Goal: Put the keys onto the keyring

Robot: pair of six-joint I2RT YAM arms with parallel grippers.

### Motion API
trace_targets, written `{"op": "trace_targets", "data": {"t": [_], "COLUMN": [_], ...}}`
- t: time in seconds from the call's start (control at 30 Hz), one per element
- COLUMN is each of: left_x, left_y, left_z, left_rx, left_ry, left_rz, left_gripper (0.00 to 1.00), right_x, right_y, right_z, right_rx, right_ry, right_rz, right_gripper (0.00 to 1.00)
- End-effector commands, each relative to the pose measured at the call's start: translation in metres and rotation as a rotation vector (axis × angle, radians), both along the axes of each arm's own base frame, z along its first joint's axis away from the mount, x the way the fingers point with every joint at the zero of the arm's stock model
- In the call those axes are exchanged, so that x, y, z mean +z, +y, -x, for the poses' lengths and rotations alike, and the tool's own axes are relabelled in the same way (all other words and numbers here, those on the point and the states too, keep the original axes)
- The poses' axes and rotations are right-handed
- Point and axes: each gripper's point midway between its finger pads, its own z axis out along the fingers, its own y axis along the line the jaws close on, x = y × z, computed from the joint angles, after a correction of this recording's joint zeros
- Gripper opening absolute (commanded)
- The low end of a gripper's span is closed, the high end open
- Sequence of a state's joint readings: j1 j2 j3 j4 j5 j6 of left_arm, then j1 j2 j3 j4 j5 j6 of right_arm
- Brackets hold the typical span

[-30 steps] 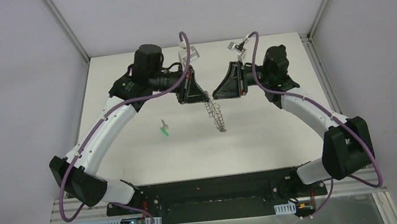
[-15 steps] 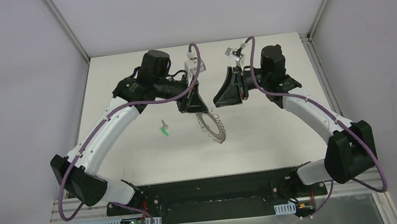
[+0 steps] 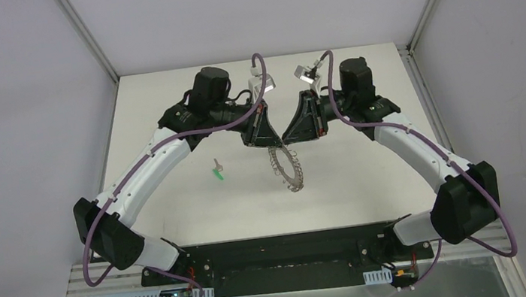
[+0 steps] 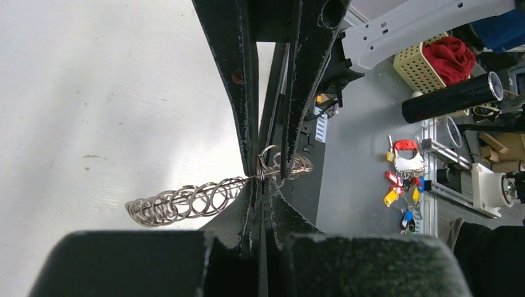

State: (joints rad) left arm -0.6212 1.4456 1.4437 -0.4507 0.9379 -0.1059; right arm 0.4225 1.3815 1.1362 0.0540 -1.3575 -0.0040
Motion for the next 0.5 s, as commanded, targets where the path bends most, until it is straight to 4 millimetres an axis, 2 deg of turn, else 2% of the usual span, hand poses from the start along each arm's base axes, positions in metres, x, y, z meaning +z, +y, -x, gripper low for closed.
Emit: {"op": "trace_targets", "data": {"t": [0.0,0.2,0.47], "left_x": [0.0187,0.0204,0.0195], "left_y": [-0.0038,-0.0023,-0.0003], "left_z": [0.0036,0.0054,0.0049], "left_rx": [-0.028,-0.033,-0.030], "left_ry": [-0.031,-0.038,-0.039], "left_rz": [0.067,0.076,0.079], "left_gripper": [0.00,0.00,0.00], "right_x": [0.0155,0.0093,0.0104], "right_y": [-0.0017,-0.0051,-0.0073], "right_z": [0.0064,0.0061,0.0064], "right_rx": [0.024,0.008,0.005], "right_ry": [-0.086,-0.089,-0.089], "right_rz": [-0.030,-0.014,-0.015], "right_gripper": [0.22,0.27,0.18]}}
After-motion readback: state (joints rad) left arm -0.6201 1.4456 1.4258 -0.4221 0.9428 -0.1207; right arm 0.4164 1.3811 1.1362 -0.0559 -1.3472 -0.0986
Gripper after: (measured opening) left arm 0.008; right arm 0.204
